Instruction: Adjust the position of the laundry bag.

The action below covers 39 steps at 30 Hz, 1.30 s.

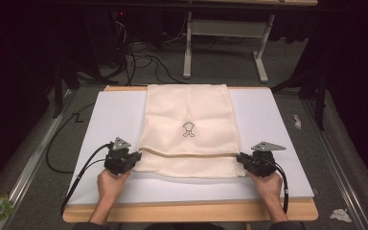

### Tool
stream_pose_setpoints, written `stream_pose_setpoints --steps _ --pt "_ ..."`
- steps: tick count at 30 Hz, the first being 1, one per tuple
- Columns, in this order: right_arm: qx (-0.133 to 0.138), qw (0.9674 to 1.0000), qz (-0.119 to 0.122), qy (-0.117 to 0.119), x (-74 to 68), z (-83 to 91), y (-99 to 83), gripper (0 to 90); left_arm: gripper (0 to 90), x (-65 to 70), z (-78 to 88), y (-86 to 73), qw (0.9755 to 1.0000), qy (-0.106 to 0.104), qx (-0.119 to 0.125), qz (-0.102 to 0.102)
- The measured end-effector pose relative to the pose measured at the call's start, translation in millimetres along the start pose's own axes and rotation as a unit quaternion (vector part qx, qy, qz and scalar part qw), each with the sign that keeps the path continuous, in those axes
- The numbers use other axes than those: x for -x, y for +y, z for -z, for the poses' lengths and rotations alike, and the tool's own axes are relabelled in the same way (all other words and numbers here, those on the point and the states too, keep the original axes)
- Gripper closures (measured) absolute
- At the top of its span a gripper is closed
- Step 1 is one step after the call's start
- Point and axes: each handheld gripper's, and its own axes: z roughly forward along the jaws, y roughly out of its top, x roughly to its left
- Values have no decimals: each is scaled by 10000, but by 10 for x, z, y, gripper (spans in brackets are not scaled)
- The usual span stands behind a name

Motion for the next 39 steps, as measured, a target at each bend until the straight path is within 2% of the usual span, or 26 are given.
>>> stream_pose_setpoints --steps 12,16,17,22,27,30,33,39 --pt "-8 10000 -10 90 -56 32 -69 802 839 32 105 -111 10000 -6 54 22" --pt "-26 9997 -50 225 -52 30 -119 799 834 10 100 -194 9999 -19 -33 105" --pt "-35 9997 -72 243 -52 23 -131 799 834 26 120 -238 10000 -5 13 92" --pt "-33 9997 -19 252 -84 27 -143 799 834 43 145 -293 10000 21 16 95" --pt "-59 9995 -35 316 -128 56 -189 795 828 53 231 -356 9999 -46 18 102" --pt "-80 9992 -76 372 -123 60 -232 791 818 44 228 -411 9998 -96 7 156" --pt "-90 9993 -65 354 -128 64 -256 787 814 42 213 -481 9997 -132 -37 197" --pt "-97 9995 -7 304 -142 69 -259 786 811 56 216 -496 9998 -94 -5 188"
